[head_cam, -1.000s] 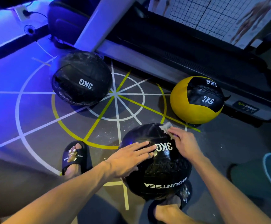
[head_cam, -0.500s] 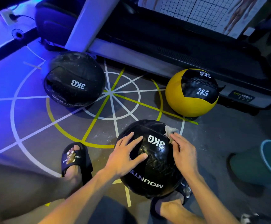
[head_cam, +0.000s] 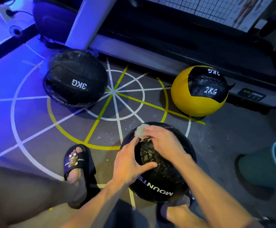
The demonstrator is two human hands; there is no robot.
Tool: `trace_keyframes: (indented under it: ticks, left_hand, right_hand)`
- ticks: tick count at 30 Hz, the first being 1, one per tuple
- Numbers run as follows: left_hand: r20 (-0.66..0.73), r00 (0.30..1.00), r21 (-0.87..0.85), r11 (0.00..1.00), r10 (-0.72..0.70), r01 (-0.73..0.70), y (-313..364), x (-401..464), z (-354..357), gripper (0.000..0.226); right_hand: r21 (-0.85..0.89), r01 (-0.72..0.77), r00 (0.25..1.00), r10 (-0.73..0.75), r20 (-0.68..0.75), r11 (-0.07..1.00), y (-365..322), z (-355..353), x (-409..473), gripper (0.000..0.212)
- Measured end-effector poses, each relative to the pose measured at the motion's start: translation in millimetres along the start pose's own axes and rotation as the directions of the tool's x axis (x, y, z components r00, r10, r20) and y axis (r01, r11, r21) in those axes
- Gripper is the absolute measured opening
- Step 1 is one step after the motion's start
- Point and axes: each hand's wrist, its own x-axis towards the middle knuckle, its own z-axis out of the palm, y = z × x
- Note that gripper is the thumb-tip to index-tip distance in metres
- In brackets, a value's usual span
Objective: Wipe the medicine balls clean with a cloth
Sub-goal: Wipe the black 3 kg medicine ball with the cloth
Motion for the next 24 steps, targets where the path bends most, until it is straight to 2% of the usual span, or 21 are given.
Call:
trace_keyframes:
  ticks: [2,3,4,5,7,8,9,10,12,13,15,17,18,19,21,22,23,24]
  left_hand:
    - [0.007,1.0,-0.046,0.999,-0.002,0.002,-1.9,0.4,0.3,0.119]
    - [0.011,1.0,-0.065,0.998,-0.006,0.007,-1.0,0.3,0.8,0.119]
    - [0.014,1.0,-0.072,0.997,-0.006,0.007,0.1,0.1,1.6,0.119]
    - [0.013,1.0,-0.073,0.997,-0.004,0.005,0.6,0.1,2.6,0.121]
    - [0.003,1.0,-0.09,0.996,-0.013,0.013,-1.1,-0.2,3.7,0.124]
    - [0.0,1.0,-0.103,0.994,-0.019,0.019,-1.9,0.3,4.3,0.125]
    - [0.0,1.0,-0.11,0.994,-0.027,0.027,-2.4,0.4,5.2,0.126]
    - [0.006,0.999,-0.111,0.993,-0.037,0.037,-2.2,-0.1,6.2,0.127]
    - [0.014,0.998,-0.098,0.994,-0.057,0.058,0.2,-0.8,6.6,0.131]
    - [0.019,0.998,-0.091,0.994,-0.062,0.064,1.5,-1.5,7.1,0.134]
    - [0.034,0.996,-0.093,0.992,-0.085,0.088,2.8,-3.1,7.7,0.142]
    - [0.044,0.993,-0.109,0.988,-0.105,0.109,2.2,-3.6,8.1,0.147]
    - [0.04,0.993,-0.12,0.986,-0.111,0.115,2.2,-3.0,8.4,0.148]
    - [0.03,0.993,-0.134,0.984,-0.111,0.114,1.2,-1.9,9.4,0.147]
    - [0.022,0.994,-0.156,0.982,-0.103,0.106,0.4,-1.5,10.6,0.143]
    - [0.02,0.994,-0.16,0.98,-0.112,0.114,0.2,-1.7,11.0,0.143]
    - [0.023,0.992,-0.16,0.979,-0.127,0.129,-0.1,-2.3,11.4,0.144]
    - [0.028,0.99,-0.159,0.977,-0.138,0.14,-0.3,-2.1,11.2,0.145]
  right_hand:
    - [0.047,-0.149,0.981,0.153,-0.116,0.988,28.4,-17.9,-13.9,0.041]
    - [0.087,-0.176,0.963,0.19,-0.191,0.981,34.3,-21.2,-22.1,0.039]
    - [0.083,-0.135,0.959,0.151,-0.24,0.987,31.4,-19.3,-27.8,0.038]
    - [0.056,-0.025,0.973,0.037,-0.228,0.998,20.3,-16.9,-31.9,0.038]
    - [0.042,0.227,0.974,-0.227,-0.019,0.973,-3.9,-8.4,-36.1,0.035]
    - [-0.004,0.287,0.956,-0.286,0.067,0.958,-10.2,-7.0,-32.2,0.037]
    - [-0.058,0.287,0.956,-0.282,0.08,0.956,-6.9,-7.2,-21.9,0.04]
    - [-0.091,0.214,0.976,-0.21,0.052,0.973,2.3,-8.3,-10.2,0.042]
    - [-0.09,-0.034,0.999,0.033,-0.015,0.995,24.4,-14.1,12.0,0.045]
    - [-0.062,-0.149,0.988,0.146,-0.049,0.987,33.1,-19.5,19.1,0.045]
    - [0.044,-0.257,0.958,0.26,-0.124,0.965,35.8,-29.5,25.8,0.04]
    - [0.138,-0.184,0.97,0.202,-0.135,0.973,15.8,-38.8,24.3,0.036]
    - [0.136,-0.084,0.991,0.097,-0.091,0.987,0.4,-42.3,20.6,0.036]
    - [0.092,0.045,0.999,-0.043,-0.014,0.995,-12.8,-41.5,15.7,0.037]
    - [-0.064,0.302,0.934,-0.282,0.219,0.951,-29.1,-26.8,8.2,0.037]
    - [-0.131,0.351,0.908,-0.303,0.289,0.927,-23.2,-19.2,10.7,0.038]
    - [-0.176,0.307,0.924,-0.249,0.29,0.935,-10.7,-18.5,16.4,0.041]
    - [-0.202,0.197,0.96,-0.146,0.24,0.959,6.4,-20.4,24.6,0.044]
